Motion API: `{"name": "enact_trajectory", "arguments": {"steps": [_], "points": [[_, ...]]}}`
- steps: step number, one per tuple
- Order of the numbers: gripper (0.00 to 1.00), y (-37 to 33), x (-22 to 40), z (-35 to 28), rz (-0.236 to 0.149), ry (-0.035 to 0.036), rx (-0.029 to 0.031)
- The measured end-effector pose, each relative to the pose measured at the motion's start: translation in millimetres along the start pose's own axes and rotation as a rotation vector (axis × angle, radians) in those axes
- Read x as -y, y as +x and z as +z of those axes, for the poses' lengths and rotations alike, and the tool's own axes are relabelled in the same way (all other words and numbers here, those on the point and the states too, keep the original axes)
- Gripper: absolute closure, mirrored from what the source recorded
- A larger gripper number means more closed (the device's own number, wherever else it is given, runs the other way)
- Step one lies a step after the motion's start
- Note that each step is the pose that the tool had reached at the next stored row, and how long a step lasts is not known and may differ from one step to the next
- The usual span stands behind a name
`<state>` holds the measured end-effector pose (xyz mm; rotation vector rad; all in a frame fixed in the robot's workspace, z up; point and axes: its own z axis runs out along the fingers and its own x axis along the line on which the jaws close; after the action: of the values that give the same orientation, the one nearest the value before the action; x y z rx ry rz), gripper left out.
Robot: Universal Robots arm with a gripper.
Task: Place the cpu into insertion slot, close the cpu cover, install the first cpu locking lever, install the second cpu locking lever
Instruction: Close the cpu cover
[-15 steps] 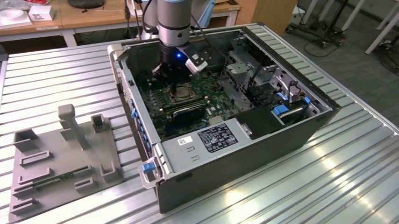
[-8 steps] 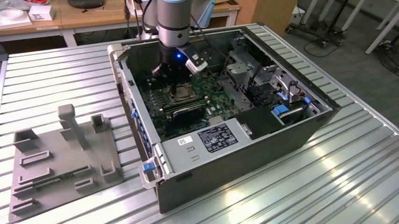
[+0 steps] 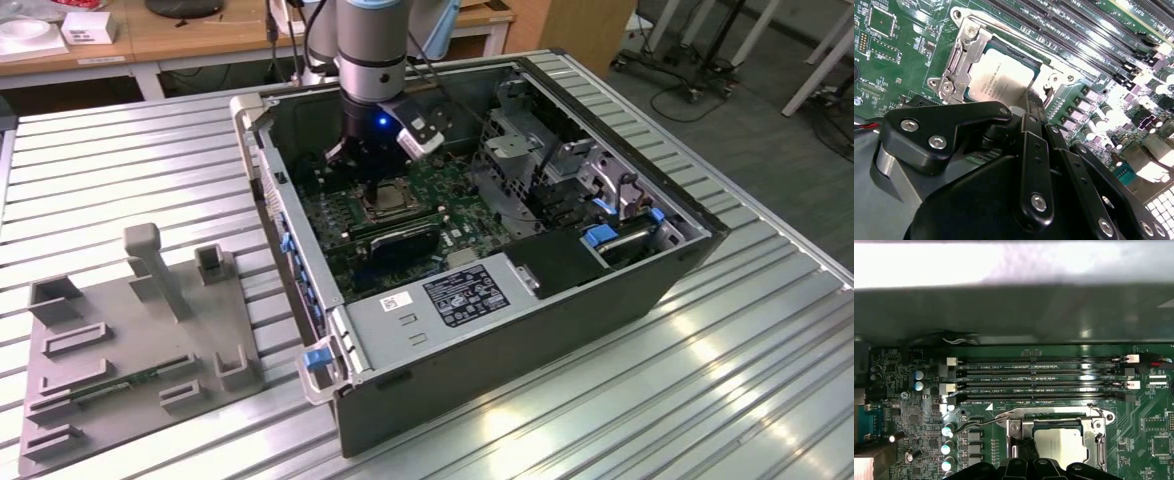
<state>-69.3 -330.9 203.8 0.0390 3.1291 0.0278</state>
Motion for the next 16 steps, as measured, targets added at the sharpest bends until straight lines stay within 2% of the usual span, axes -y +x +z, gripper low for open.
{"name": "enact_trajectory", "arguments": {"steps": [8, 13, 16], "points": [[0.89, 0.0, 0.0, 0.5, 0.0, 0.0001, 0.0], [0.89, 1.4, 0.1, 2.7, 0.0, 0.0, 0.0051], [0.89, 1.6, 0.1, 3.0, -0.001, 0.0001, 0.0055]]}}
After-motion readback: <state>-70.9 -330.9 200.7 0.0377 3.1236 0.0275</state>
